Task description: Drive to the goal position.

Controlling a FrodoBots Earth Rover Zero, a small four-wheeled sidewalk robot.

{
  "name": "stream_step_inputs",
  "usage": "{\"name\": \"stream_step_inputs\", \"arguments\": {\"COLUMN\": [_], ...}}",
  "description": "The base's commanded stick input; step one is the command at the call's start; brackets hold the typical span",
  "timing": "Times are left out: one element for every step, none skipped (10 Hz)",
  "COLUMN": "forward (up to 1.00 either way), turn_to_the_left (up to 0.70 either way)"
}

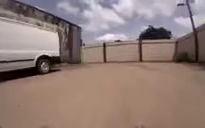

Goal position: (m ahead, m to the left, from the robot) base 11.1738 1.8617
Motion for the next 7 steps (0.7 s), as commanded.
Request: {"name": "stream_step_inputs", "arguments": {"forward": [0.85, 0.85, 0.85, 0.85, 0.85, 0.85, 0.85], "turn_to_the_left": [0.00, 0.00, 0.00, 0.00, 0.00, 0.00, 0.00]}}
